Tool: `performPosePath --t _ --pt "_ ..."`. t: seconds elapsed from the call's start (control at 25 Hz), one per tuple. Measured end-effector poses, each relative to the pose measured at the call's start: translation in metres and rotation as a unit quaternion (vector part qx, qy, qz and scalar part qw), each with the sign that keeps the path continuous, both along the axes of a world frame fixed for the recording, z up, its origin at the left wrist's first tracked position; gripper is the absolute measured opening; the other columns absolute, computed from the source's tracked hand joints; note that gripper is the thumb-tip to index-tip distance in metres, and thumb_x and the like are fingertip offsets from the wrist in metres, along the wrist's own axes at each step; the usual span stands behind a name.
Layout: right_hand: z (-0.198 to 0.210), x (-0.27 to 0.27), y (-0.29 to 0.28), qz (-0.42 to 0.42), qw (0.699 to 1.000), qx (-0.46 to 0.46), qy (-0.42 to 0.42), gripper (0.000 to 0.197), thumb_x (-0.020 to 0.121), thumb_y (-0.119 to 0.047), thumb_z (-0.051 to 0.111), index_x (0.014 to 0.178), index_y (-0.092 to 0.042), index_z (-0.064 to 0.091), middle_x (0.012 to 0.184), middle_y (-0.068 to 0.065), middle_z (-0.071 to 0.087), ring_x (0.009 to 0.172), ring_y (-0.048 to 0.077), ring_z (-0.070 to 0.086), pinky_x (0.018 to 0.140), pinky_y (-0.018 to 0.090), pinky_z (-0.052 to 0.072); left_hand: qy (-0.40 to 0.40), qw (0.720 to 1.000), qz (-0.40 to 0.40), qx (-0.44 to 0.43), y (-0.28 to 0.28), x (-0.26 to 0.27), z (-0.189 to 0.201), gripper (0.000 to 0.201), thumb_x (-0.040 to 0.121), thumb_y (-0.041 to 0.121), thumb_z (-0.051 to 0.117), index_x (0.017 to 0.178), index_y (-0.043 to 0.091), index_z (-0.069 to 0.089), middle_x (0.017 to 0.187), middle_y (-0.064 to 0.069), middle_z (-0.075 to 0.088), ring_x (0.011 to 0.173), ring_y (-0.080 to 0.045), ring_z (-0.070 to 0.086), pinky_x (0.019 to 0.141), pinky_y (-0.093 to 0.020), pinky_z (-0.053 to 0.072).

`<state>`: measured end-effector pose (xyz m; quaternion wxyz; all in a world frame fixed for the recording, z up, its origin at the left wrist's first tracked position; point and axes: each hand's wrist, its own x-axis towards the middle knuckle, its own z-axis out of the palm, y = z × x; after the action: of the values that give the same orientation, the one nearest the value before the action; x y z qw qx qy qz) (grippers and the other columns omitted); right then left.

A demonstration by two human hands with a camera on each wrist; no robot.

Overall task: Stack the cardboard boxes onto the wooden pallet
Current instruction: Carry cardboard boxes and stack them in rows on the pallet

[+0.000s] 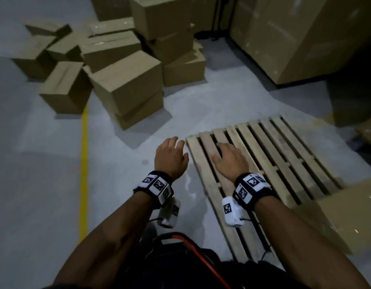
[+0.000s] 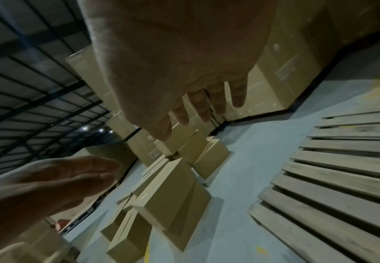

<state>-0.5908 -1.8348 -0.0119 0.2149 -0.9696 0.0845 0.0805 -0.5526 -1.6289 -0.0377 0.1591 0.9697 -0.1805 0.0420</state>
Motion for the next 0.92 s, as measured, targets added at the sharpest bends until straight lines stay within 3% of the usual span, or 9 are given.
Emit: performPosePath --t 0.16,0.44,0.68,0.92 --pt "-0.003 0.087 0.092 0.046 0.999 -0.011 0.011 0.054 0.100 -0.041 0.048 0.149 -0.017 0.042 0.153 0.010 0.042 0.137 0.033 0.040 0.110 0.042 0.035 0.001 0.998 0.055 -0.004 0.099 0.066 -0.008 0.041 0.091 0.032 0.058 0.125 0.009 0.059 0.134 -0.015 0.057 0.121 -0.035 0.052 0.096 -0.045 0.045" --pt "0.004 0.218 0.233 0.098 0.995 0.004 0.021 0.056 0.102 -0.043 0.046 0.151 -0.017 0.039 0.154 0.009 0.040 0.138 0.032 0.038 0.111 0.043 0.034 0.009 0.993 0.117 0.010 0.241 0.175 -0.002 0.040 0.091 0.033 0.055 0.123 0.010 0.058 0.129 -0.014 0.058 0.116 -0.034 0.052 0.094 -0.044 0.045" --pt "-0.017 0.326 0.304 0.120 0.991 0.031 0.044 0.056 0.101 -0.041 0.047 0.152 -0.019 0.036 0.157 0.008 0.036 0.140 0.031 0.036 0.112 0.043 0.033 0.017 0.988 0.149 0.020 0.308 0.262 -0.011 0.051 0.087 0.038 0.038 0.116 0.005 0.064 0.120 -0.018 0.063 0.108 -0.037 0.059 0.085 -0.044 0.050" --pt "-0.054 0.503 0.354 0.111 0.989 0.074 0.058 0.058 0.100 -0.044 0.049 0.151 -0.018 0.037 0.155 0.012 0.037 0.139 0.036 0.037 0.111 0.049 0.036 0.014 0.985 0.163 0.052 0.360 0.421 -0.028 0.048 0.083 0.039 0.039 0.105 0.006 0.067 0.108 -0.017 0.067 0.095 -0.038 0.064 0.073 -0.043 0.053"
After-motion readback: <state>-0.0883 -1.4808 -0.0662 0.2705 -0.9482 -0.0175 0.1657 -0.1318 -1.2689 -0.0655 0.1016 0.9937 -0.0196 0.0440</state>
